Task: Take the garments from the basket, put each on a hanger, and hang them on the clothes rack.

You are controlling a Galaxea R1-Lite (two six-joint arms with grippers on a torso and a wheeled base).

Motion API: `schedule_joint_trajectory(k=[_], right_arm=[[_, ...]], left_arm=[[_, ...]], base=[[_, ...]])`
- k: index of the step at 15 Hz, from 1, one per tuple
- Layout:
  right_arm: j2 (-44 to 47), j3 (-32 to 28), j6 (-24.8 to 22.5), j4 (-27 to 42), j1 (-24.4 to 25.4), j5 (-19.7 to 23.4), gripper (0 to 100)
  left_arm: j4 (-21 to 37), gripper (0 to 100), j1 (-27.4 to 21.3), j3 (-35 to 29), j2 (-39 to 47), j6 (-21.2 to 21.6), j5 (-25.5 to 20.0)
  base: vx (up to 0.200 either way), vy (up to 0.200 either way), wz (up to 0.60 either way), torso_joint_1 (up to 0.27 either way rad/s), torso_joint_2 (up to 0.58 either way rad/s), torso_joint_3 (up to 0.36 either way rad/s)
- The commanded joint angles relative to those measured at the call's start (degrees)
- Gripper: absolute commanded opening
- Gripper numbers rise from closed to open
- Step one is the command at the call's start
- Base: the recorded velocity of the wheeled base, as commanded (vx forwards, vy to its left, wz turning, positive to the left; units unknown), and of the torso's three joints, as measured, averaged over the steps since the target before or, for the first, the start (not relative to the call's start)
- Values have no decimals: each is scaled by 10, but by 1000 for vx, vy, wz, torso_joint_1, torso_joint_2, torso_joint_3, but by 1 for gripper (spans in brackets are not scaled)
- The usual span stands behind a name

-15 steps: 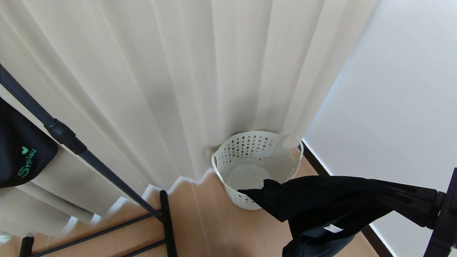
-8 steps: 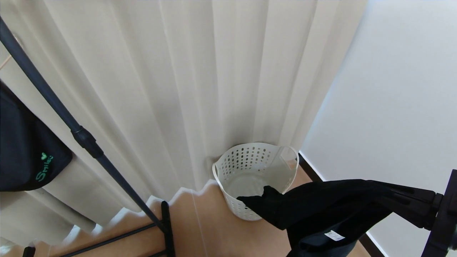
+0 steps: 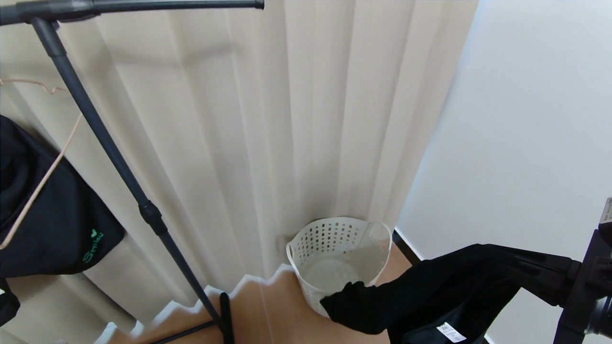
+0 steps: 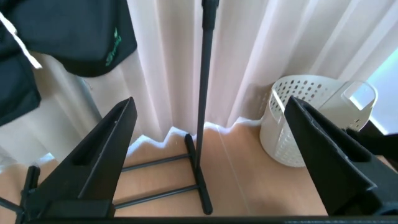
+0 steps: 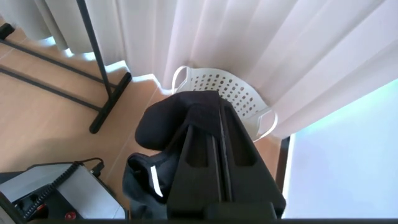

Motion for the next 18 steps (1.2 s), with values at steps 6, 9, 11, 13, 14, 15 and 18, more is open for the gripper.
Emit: schedule_joint_trajectory(k=[6, 9, 11, 13, 14, 15, 18], right_arm=[[3, 1, 0, 0, -1, 0, 0], [3, 1, 0, 0, -1, 0, 0], [2, 1, -1, 0, -1, 0, 0], [2, 1, -1, 0, -1, 0, 0], [2, 1, -1, 1, -1, 0, 0], [2, 3, -1, 0, -1, 0, 0], [1, 3, -1, 0, -1, 0, 0]], left_arm=[[0, 100, 0, 0, 0, 0, 1], [-1, 100, 0, 0, 0, -1, 1], [-1, 100, 1, 0, 0, -1, 1], [-1, 100, 0, 0, 0, 0, 1], [-1, 100, 0, 0, 0, -1, 1], [-1, 100, 0, 0, 0, -1, 1], [-1, 100, 0, 0, 0, -1, 1]], base=[[0, 0, 0, 198, -524, -160], [0, 0, 0, 227, -553, -308], [0, 0, 0, 249, -591, -332], [0, 0, 0, 264, -610, -347], [0, 0, 0, 217, -530, -290], [0, 0, 0, 198, -466, -261], [0, 0, 0, 186, -400, -224]])
